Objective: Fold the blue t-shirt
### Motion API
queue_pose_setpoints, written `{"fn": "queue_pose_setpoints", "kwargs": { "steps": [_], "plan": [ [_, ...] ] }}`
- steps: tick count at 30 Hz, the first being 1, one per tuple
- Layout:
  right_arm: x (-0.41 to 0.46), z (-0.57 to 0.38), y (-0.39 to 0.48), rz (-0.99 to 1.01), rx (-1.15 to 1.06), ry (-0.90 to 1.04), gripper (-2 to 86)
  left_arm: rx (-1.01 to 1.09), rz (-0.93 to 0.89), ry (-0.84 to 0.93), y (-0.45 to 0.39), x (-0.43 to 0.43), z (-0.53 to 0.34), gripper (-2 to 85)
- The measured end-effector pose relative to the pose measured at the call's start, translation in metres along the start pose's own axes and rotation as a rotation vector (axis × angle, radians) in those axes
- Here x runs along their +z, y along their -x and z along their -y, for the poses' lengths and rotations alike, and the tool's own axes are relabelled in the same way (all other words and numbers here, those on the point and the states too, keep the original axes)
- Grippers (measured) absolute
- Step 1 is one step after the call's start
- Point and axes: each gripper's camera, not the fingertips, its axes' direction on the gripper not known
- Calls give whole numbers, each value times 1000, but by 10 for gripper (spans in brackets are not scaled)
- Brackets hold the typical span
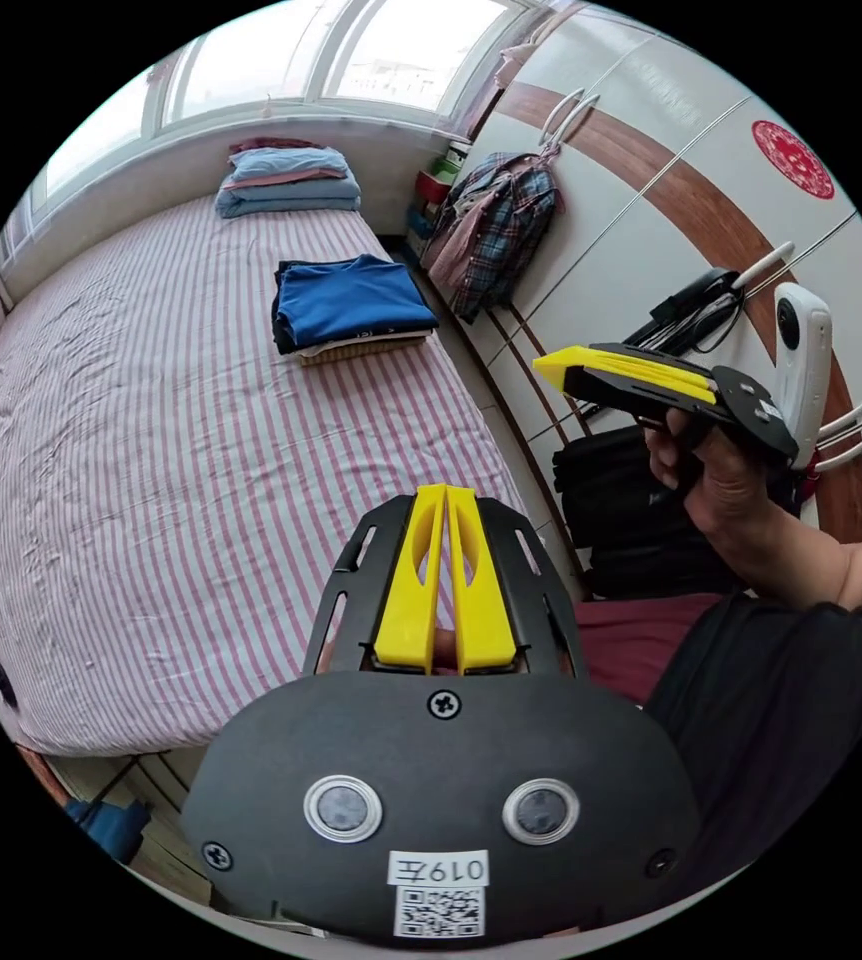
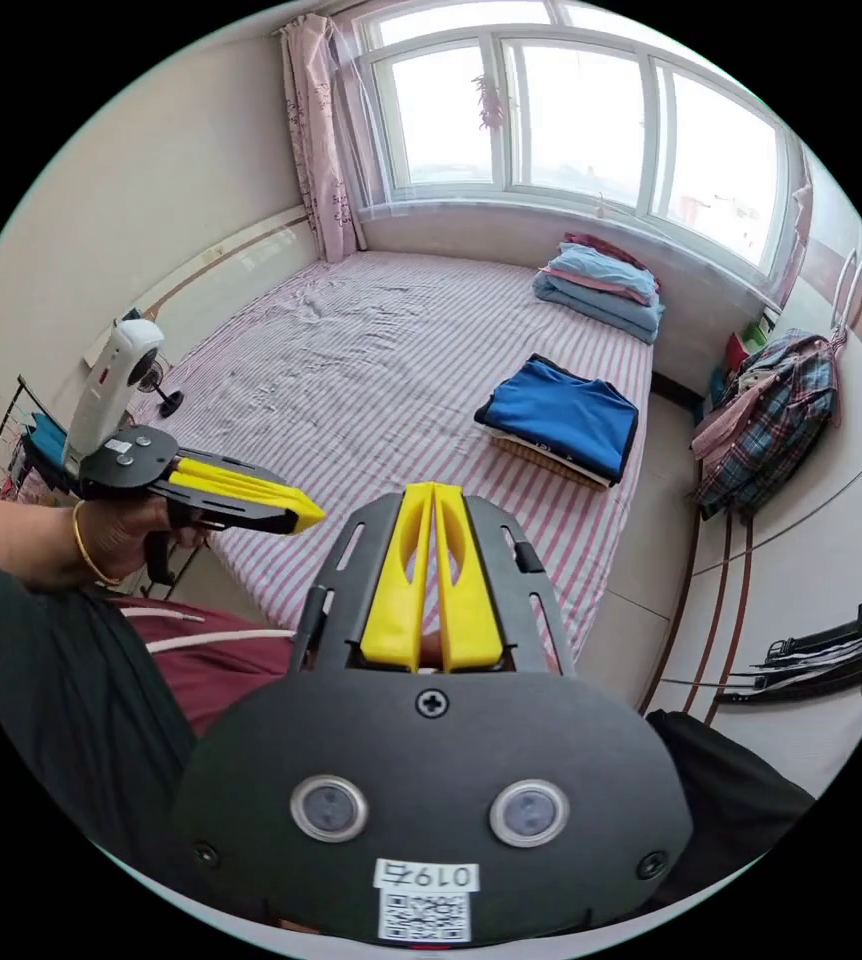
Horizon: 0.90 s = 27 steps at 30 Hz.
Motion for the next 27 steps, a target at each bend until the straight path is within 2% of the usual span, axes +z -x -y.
{"fn": "queue_pose_setpoints", "kwargs": {
  "steps": [4,6,9,12,19,27],
  "plan": [
    [-52,-18,20,-8,-141,-73,-9,37,46,-5,-12,4,-73,5],
    [-70,-21,28,-21,-186,-84,-10,63,126,-11,-13,1,-107,5],
    [-99,-18,31,70,-198,-121,-10,-15,221,-54,1,-12,-165,5],
    [-123,0,45,123,-253,-129,-9,-114,186,-59,20,-16,-225,5],
    [-205,67,121,182,-365,-73,-7,-140,383,-38,35,-12,-350,5],
    [-307,117,214,253,-410,-150,-9,-229,309,-165,112,-33,-508,5]
  ]
}}
